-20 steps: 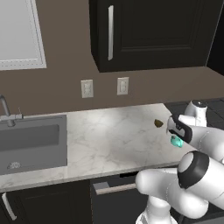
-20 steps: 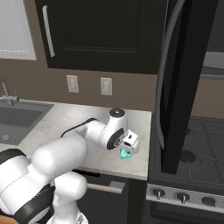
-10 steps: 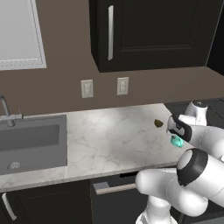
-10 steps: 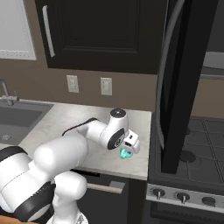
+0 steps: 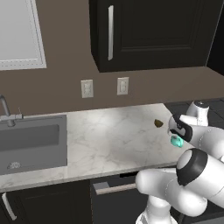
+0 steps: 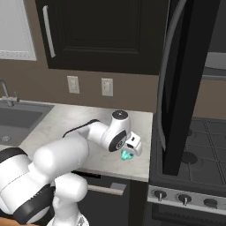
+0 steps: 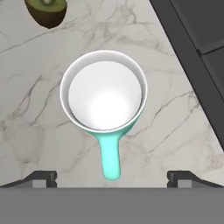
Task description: Pick the mug from the counter and place it inside the microwave. Then close the microwave.
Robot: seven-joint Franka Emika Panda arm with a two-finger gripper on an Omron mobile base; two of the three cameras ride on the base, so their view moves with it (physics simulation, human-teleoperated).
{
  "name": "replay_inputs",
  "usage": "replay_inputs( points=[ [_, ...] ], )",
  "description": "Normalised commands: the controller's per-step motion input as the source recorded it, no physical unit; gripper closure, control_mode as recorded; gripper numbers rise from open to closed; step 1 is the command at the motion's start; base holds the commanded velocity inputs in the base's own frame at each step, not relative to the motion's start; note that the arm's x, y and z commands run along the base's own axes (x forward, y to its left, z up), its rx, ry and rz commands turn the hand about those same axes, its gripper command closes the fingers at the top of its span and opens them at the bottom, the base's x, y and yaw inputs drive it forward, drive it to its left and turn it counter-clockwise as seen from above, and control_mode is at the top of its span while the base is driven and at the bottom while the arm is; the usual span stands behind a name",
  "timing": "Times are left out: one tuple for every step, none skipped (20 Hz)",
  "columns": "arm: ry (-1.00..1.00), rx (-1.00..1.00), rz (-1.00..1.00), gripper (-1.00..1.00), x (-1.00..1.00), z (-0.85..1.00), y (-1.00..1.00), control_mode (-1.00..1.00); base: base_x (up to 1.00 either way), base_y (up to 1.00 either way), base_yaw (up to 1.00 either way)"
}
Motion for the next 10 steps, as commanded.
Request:
replay_inputs(
  points=[
    [0.00,0.00,0.00,-1.00,0.00,-0.04,0.00,-1.00,0.00,0.00,0.00],
    [0.00,0.00,0.00,-1.00,0.00,-0.07,0.00,-1.00,0.00,0.00,0.00],
    [0.00,0.00,0.00,-1.00,0.00,-0.11,0.00,-1.00,0.00,0.00,0.00],
    [0.00,0.00,0.00,-1.00,0.00,-0.14,0.00,-1.00,0.00,0.00,0.00],
    [0.00,0.00,0.00,-1.00,0.00,-0.19,0.00,-1.00,0.00,0.00,0.00],
    [0.00,0.00,0.00,-1.00,0.00,-0.20,0.00,-1.00,0.00,0.00,0.00],
    [0.00,0.00,0.00,-1.00,0.00,-0.22,0.00,-1.00,0.00,0.00,0.00],
    [0.00,0.00,0.00,-1.00,0.00,-0.24,0.00,-1.00,0.00,0.00,0.00],
    [0.00,0.00,0.00,-1.00,0.00,-0.25,0.00,-1.00,0.00,0.00,0.00],
    [0.00,0.00,0.00,-1.00,0.00,-0.24,0.00,-1.00,0.00,0.00,0.00]
  ],
)
